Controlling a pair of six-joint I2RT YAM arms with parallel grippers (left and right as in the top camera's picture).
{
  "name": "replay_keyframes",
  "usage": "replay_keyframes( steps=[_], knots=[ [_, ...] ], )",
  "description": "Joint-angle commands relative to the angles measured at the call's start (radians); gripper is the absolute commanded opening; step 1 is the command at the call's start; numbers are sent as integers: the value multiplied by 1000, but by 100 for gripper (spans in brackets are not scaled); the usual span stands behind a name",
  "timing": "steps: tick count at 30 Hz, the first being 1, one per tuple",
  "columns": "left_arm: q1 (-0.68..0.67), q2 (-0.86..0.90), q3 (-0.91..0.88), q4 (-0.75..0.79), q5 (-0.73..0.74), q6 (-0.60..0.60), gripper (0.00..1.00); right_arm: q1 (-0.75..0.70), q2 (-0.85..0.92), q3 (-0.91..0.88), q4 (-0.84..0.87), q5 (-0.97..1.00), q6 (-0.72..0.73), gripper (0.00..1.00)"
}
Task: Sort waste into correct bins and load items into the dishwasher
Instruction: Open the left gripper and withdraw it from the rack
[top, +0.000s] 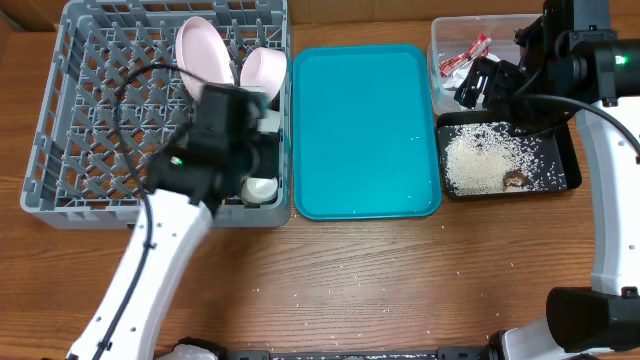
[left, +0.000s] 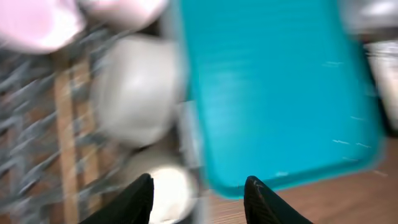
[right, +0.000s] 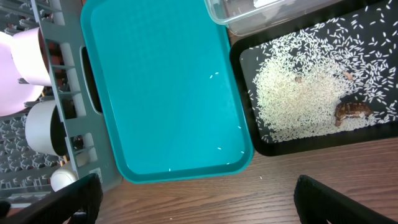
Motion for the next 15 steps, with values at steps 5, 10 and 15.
replay_keyframes(
  steps=[5,10,15],
  knots=[
    [-197,-90,31,-5,6,-58,45,5,-9,-4,5,7,-3,100],
    [-239,-368,27,-159,-163,-108,46,5,-9,-4,5,7,-3,100],
    [-296,-637,-64,-210,-257,-110,63,5,-9,-4,5,7,-3,100]
  ],
)
